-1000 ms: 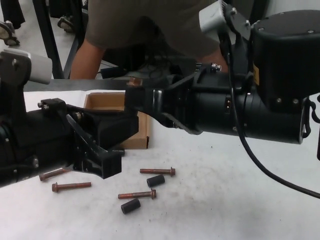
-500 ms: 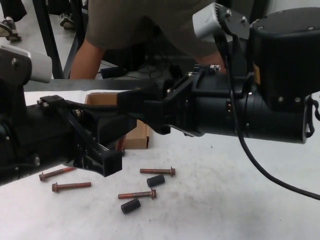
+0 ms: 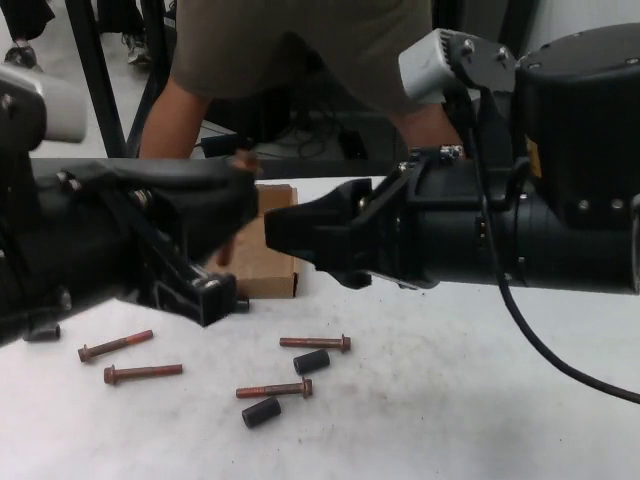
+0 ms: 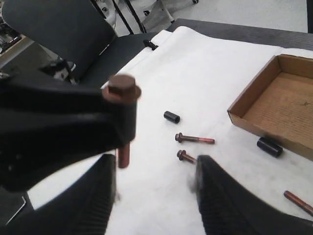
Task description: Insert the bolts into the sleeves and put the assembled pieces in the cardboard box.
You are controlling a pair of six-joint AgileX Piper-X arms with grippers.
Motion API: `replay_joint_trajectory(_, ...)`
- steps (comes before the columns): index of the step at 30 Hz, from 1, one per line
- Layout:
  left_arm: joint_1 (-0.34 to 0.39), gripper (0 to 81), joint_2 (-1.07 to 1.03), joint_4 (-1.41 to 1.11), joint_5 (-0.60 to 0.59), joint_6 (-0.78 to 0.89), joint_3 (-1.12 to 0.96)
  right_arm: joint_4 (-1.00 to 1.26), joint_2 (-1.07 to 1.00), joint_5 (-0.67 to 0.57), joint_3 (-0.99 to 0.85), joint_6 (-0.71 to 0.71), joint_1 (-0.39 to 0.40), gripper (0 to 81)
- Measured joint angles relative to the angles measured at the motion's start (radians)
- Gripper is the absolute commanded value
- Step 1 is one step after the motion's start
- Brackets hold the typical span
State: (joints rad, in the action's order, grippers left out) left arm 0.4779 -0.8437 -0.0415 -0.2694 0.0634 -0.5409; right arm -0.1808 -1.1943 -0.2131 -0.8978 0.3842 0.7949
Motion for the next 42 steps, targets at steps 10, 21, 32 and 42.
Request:
replay_joint_trajectory(10, -0.157, 0.8, -0.199, -0.005, -0.075, -0.088, -0.056, -0.273, 0.111, -0.009, 0.000, -0.167, -0.129, 25.1)
replay_joint_trajectory(21, -0.218, 0.8, -0.845, 0.105, -0.092, -0.160, -0.447, -0.366, 0.110, -0.009, 0.000, -0.320, -0.189, 0.3)
replay_joint_trajectory(32, -0.218, 0.8, -1.089, 0.393, 0.051, -0.245, -0.766, -0.367, 0.110, -0.009, 0.000, -0.503, -0.189, 0.3)
replay_joint_trajectory(42, -0.218, 25.0, -1.155, 0.497, 0.058, -0.230, -0.806, -0.369, 0.110, -0.009, 0.000, -0.513, -0.189, 0.3)
